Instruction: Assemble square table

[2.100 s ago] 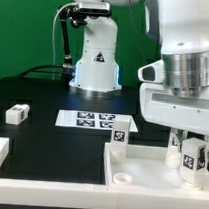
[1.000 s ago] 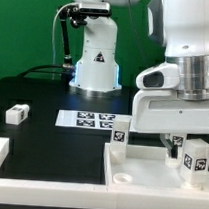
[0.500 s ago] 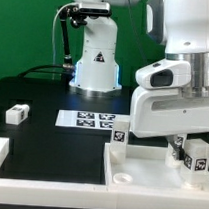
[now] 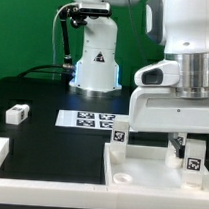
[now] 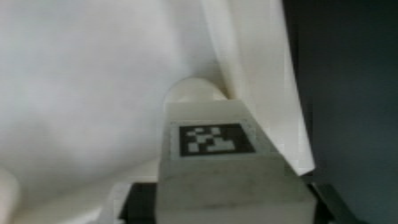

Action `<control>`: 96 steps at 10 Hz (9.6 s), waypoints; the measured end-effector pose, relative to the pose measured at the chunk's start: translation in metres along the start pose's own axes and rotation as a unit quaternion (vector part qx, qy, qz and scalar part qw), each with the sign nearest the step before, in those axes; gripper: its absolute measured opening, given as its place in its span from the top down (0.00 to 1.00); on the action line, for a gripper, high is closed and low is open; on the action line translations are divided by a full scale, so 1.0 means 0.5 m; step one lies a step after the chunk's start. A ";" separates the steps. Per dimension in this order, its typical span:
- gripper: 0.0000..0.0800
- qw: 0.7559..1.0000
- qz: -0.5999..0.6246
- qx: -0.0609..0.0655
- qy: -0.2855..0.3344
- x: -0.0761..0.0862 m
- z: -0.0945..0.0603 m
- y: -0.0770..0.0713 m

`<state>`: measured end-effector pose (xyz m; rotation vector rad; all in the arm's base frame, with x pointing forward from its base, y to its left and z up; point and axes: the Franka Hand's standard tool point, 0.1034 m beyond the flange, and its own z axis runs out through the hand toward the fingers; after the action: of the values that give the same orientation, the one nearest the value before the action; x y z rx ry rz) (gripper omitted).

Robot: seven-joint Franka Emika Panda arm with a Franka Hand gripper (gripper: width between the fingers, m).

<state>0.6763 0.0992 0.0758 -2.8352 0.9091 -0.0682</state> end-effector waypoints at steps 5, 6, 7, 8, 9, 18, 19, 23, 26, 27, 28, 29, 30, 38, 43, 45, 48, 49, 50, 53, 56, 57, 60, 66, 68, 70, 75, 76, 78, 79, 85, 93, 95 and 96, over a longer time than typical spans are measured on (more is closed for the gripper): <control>0.54 0.941 0.334 0.031 -0.041 0.005 0.002 0.008; 0.54 0.945 0.322 0.031 -0.041 0.005 0.002 0.008; 0.36 0.961 0.271 0.027 -0.037 0.005 0.002 0.011; 0.24 0.989 0.141 0.020 -0.032 0.007 -0.001 0.014; 0.24 0.999 0.036 0.026 -0.030 0.007 -0.003 0.012; 0.53 0.960 -0.278 -0.011 -0.009 -0.009 -0.001 -0.006; 0.53 0.970 -0.242 -0.011 -0.009 -0.010 -0.001 -0.006; 0.63 0.999 0.036 -0.019 -0.003 -0.011 0.000 -0.006; 0.63 0.938 0.346 0.004 -0.029 -0.004 0.007 -0.012; 0.63 0.919 0.392 0.005 -0.033 -0.002 0.005 -0.011; 0.63 0.916 0.400 0.004 -0.033 -0.004 0.007 -0.012; 0.61 0.922 0.385 0.005 -0.033 -0.004 0.007 -0.011; 0.61 0.945 0.325 0.006 -0.027 -0.002 0.009 -0.008; 0.19 0.977 -0.211 -0.015 0.007 0.009 -0.002 -0.004; 0.52 0.979 -0.205 -0.014 0.005 0.007 0.002 -0.004; 0.64 0.988 -0.151 -0.014 0.006 0.008 0.002 -0.003; 0.64 0.992 0.128 -0.018 0.009 0.013 0.003 0.002; 0.64 0.975 0.224 -0.015 0.002 0.013 0.004 0.004; 0.64 0.942 0.335 -0.008 -0.015 0.015 0.005 0.009; 0.64 0.914 0.405 -0.004 -0.028 0.012 0.005 0.009; 0.40 0.950 0.312 -0.016 -0.017 -0.002 0.008 -0.001; 0.23 0.982 0.187 -0.019 0.001 -0.008 0.009 -0.018; 0.19 1.000 0.017 -0.015 0.005 -0.010 0.010 -0.025; 0.34 0.957 -0.287 -0.035 0.012 0.003 0.009 -0.015; 0.52 0.963 -0.266 -0.035 0.013 0.003 0.009 -0.015; 0.64 0.979 -0.201 -0.035 0.016 0.006 0.009 -0.012; 0.64 0.972 0.233 -0.037 0.006 0.001 0.013 -0.006; 0.64 0.951 0.307 -0.026 0.001 0.004 0.014 -0.003; 0.64 0.941 0.337 -0.026 0.002 0.003 0.014 -0.004; 0.64 0.929 0.370 -0.025 0.001 0.003 0.014 -0.004; 0.62 0.796 0.604 0.041 -0.014 -0.004 0.016 -0.004; 0.19 0.982 0.186 0.016 0.009 -0.021 0.013 -0.030; 0.19 1.000 -0.005 -0.017 0.011 0.000 0.008 -0.007; 0.19 0.999 -0.033 -0.020 0.012 0.000 0.012 -0.010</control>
Offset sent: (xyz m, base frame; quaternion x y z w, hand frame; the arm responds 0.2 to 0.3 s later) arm 0.0120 -0.0080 0.0089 0.0612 -0.0079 0.2610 0.9634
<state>0.6797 0.1041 0.0708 -2.9067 0.8319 -0.0945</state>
